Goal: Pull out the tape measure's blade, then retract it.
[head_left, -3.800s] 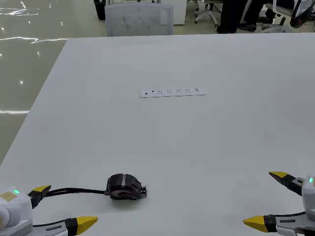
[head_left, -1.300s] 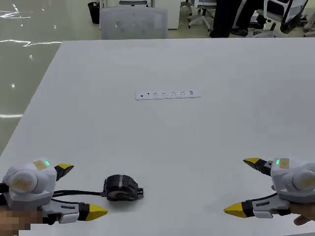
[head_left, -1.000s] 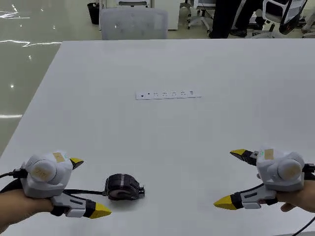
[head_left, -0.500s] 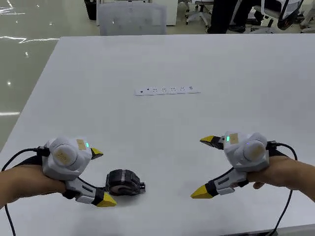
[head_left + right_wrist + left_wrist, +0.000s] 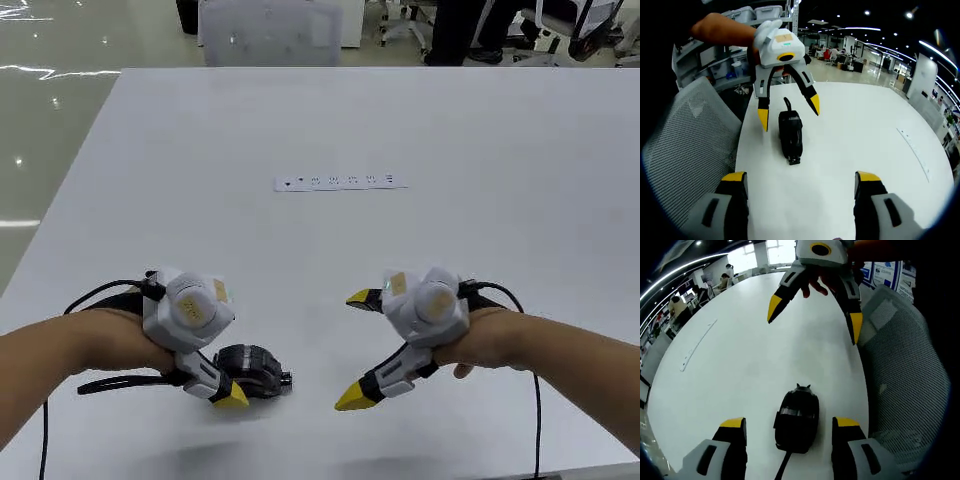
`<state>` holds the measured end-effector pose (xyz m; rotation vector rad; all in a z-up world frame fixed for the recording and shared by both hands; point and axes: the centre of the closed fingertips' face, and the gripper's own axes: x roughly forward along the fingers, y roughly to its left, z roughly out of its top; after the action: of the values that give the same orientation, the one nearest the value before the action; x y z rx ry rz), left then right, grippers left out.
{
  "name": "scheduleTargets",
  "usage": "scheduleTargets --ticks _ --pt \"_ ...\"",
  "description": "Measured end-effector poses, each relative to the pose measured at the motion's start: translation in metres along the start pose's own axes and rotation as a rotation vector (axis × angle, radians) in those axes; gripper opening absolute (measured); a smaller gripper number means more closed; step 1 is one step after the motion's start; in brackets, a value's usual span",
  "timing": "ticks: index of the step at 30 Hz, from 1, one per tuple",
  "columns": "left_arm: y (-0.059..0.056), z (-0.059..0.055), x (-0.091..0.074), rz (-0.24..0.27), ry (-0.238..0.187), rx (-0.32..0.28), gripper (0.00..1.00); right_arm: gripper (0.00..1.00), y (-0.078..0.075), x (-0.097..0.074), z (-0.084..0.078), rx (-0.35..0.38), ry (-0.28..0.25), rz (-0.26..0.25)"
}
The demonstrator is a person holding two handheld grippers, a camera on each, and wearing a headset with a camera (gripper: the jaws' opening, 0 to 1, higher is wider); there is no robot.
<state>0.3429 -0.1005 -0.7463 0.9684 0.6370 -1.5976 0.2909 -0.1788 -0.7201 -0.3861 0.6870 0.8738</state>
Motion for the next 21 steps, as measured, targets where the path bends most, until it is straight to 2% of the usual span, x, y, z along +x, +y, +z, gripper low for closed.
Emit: scheduleTargets --ticks 3,6,7,10,11,13,14,16,21 --pt "-0.002 0.001 0.005 -0.002 0.01 0.018 0.56 0.85 0.004 0.012 -0.002 -0.004 0.012 0.017" --pt "-0.005 0.002 0.009 -0.023 0.021 0.014 0.56 0.84 0.009 0.023 -0.004 -0.015 0.037 0.046" --pt "-0.004 0.001 0.01 -0.017 0.03 0.031 0.55 0.84 0.01 0.028 -0.004 -0.015 0.046 0.054" --pt "-0.002 0.0 0.012 -0.01 0.031 0.056 0.42 0.79 0.01 0.038 -0.005 -0.035 0.076 0.071" --pt "-0.004 0.0 0.013 -0.011 0.025 0.051 0.41 0.8 0.009 0.04 -0.004 -0.035 0.074 0.069" --pt "-0.013 -0.005 0.015 -0.05 0.051 0.103 0.34 0.79 0.008 0.044 -0.003 -0.012 0.08 0.078" --pt "-0.01 -0.007 0.016 -0.016 0.06 0.1 0.33 0.78 0.007 0.046 -0.002 -0.003 0.082 0.08" --pt "-0.009 -0.005 0.015 -0.021 0.056 0.075 0.33 0.69 0.008 0.048 -0.002 -0.005 0.086 0.083" --pt "-0.008 -0.006 0.015 -0.038 0.046 0.08 0.33 0.6 0.01 0.059 -0.005 -0.055 0.104 0.096"
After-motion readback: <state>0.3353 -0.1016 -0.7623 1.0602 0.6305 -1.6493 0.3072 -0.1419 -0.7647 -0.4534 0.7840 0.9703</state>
